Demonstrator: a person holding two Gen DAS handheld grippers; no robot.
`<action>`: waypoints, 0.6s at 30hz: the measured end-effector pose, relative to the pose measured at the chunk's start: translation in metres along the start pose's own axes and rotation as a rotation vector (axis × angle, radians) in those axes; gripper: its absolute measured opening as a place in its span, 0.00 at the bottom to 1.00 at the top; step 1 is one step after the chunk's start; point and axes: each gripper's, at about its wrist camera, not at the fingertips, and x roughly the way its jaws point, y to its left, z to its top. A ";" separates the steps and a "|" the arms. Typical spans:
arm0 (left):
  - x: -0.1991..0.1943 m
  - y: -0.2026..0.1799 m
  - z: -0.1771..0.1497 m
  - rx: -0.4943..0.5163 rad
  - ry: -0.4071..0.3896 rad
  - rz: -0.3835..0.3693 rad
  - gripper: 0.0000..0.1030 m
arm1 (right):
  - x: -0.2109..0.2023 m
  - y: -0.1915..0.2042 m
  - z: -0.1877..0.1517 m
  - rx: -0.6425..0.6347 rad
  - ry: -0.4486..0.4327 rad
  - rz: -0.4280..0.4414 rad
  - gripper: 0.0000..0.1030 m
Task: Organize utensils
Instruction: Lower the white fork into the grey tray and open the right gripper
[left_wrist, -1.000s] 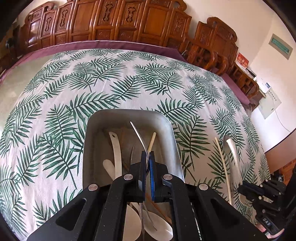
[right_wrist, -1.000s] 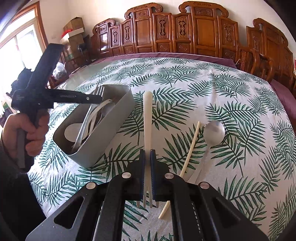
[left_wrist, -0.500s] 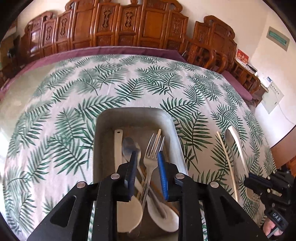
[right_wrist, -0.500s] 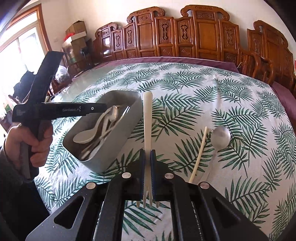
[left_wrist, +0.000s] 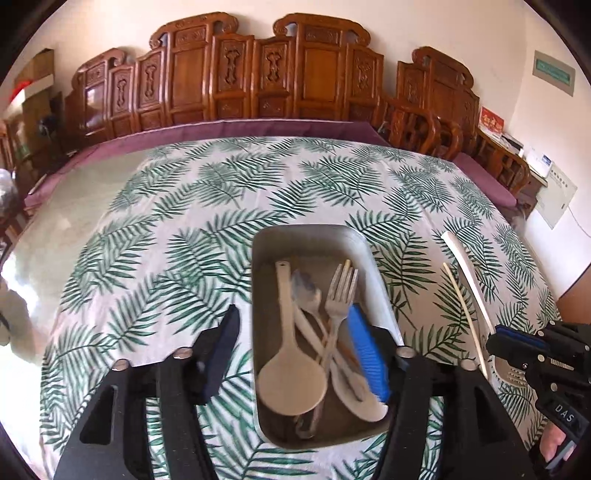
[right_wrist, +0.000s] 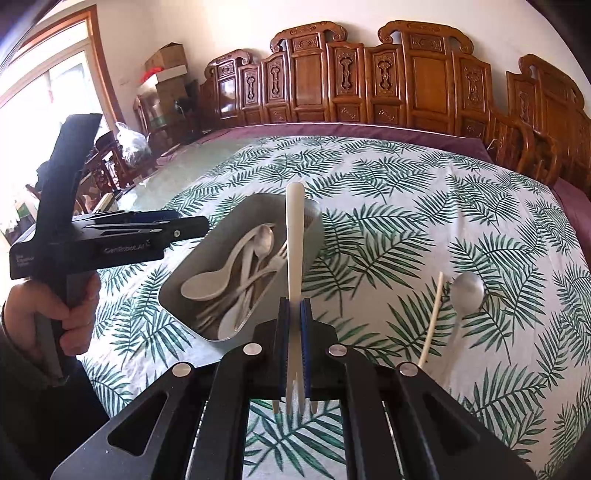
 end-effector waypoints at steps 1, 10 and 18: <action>-0.002 0.002 -0.001 -0.003 -0.006 0.003 0.65 | 0.001 0.002 0.001 -0.001 0.000 0.001 0.07; -0.016 0.030 -0.005 -0.052 -0.043 0.020 0.93 | 0.018 0.021 0.016 0.003 0.006 0.034 0.07; -0.019 0.048 -0.002 -0.061 -0.064 0.059 0.93 | 0.048 0.031 0.036 0.058 0.026 0.099 0.07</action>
